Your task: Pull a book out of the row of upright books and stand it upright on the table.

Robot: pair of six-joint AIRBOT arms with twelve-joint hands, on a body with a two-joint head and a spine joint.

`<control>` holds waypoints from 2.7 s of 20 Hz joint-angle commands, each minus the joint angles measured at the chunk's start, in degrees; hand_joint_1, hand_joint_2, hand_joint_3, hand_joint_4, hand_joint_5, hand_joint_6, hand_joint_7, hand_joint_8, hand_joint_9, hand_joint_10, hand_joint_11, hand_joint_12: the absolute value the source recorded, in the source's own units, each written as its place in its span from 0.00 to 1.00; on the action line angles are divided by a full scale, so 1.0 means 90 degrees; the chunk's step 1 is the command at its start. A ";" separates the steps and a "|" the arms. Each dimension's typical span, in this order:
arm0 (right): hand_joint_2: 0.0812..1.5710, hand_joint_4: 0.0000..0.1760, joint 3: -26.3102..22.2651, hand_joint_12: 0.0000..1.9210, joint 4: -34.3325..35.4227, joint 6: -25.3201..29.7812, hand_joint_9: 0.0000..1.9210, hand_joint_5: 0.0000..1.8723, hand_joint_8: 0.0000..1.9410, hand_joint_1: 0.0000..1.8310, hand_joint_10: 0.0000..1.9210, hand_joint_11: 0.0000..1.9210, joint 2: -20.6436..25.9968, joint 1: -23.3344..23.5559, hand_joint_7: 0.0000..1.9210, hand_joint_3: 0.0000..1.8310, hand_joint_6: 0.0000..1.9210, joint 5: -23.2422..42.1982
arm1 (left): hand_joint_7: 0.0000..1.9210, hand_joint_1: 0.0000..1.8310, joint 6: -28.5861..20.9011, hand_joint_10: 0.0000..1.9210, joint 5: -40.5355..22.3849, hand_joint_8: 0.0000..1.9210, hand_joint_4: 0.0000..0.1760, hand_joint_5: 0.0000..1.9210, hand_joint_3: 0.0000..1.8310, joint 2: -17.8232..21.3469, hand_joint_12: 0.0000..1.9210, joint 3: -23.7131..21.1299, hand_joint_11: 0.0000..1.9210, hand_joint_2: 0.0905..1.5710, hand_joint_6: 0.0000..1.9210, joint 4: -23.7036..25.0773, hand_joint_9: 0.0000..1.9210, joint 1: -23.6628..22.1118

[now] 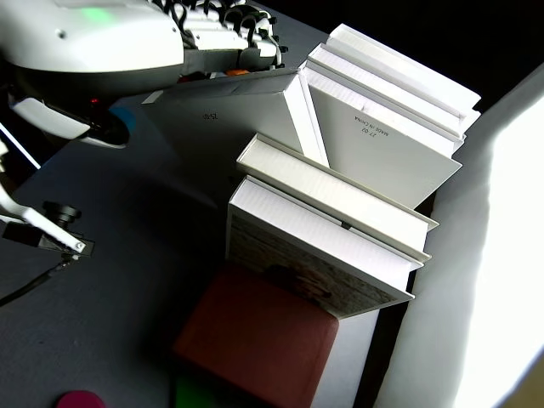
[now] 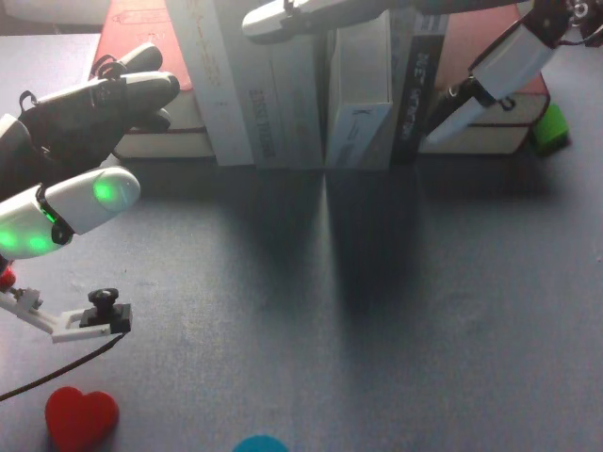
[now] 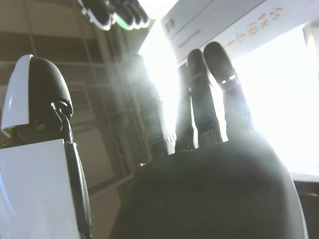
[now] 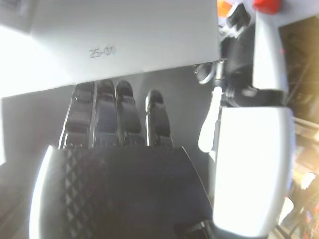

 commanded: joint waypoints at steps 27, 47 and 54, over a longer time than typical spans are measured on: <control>0.69 0.00 -0.0011 0.90 0.0995 0.0157 0.53 0.47 0.53 0.76 0.69 0.53 -0.0089 0.0268 0.51 0.00 0.42 0.0542 | 0.25 0.57 -0.0068 0.40 -0.0631 0.00 0.00 0.31 0.00 0.0021 0.82 -0.0081 0.00 0.56 0.32 0.0086 0.15 -0.0109; 0.70 0.00 -0.0978 0.91 0.6557 -0.2077 0.56 0.55 0.66 0.69 0.69 0.54 0.1373 -0.1472 0.50 0.00 0.36 0.2822 | 0.28 0.53 -0.0068 0.10 -0.0681 0.00 0.48 0.35 0.00 0.0036 0.71 -0.0255 0.00 0.55 0.03 -0.0067 0.20 0.0062; 0.70 0.00 -0.0160 0.91 0.9120 -0.2789 0.56 0.47 0.59 0.69 0.69 0.54 0.0167 -0.3154 0.53 0.00 0.48 0.3927 | 0.30 0.56 -0.0068 0.30 -0.0652 0.00 0.00 0.34 0.00 0.0157 0.81 -0.0214 0.00 0.57 0.00 -0.0119 0.21 0.0057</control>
